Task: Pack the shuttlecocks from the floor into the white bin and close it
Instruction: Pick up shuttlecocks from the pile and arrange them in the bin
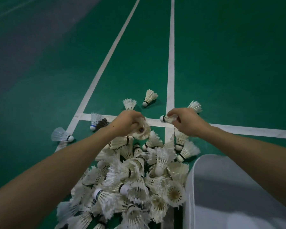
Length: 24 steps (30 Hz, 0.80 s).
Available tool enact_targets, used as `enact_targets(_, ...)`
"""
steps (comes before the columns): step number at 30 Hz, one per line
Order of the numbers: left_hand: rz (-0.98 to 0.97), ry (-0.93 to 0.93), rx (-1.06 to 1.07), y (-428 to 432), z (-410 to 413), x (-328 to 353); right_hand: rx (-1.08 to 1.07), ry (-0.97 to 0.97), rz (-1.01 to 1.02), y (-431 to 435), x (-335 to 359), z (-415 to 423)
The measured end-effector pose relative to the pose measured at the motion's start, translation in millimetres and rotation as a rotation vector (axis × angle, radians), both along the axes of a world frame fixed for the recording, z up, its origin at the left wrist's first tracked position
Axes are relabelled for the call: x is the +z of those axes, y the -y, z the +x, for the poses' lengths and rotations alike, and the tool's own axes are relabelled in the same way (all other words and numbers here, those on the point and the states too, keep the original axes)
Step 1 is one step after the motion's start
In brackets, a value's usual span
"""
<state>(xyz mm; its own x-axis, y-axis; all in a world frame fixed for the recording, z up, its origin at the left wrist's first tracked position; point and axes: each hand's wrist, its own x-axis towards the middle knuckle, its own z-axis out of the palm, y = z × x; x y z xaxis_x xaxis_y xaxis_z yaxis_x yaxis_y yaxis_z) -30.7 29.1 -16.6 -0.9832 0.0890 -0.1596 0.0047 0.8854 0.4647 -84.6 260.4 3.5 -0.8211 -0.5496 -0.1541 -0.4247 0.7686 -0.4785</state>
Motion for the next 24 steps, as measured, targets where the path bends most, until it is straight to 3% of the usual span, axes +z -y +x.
enact_targets(4,-0.092,0.114,0.111,-1,5,-6,0.001,-0.037,-0.031,-27,25,11)
enact_targets(14,-0.101,0.215,-0.063,-15,-22,-24,-0.057,0.005,-0.122,-48,1,0)
enact_targets(19,0.105,0.116,0.025,-15,-23,-16,-0.070,0.012,-0.143,-47,-1,-7)
enact_targets(24,0.245,0.035,0.014,-26,-8,37,-0.127,0.019,-0.248,-54,26,3)
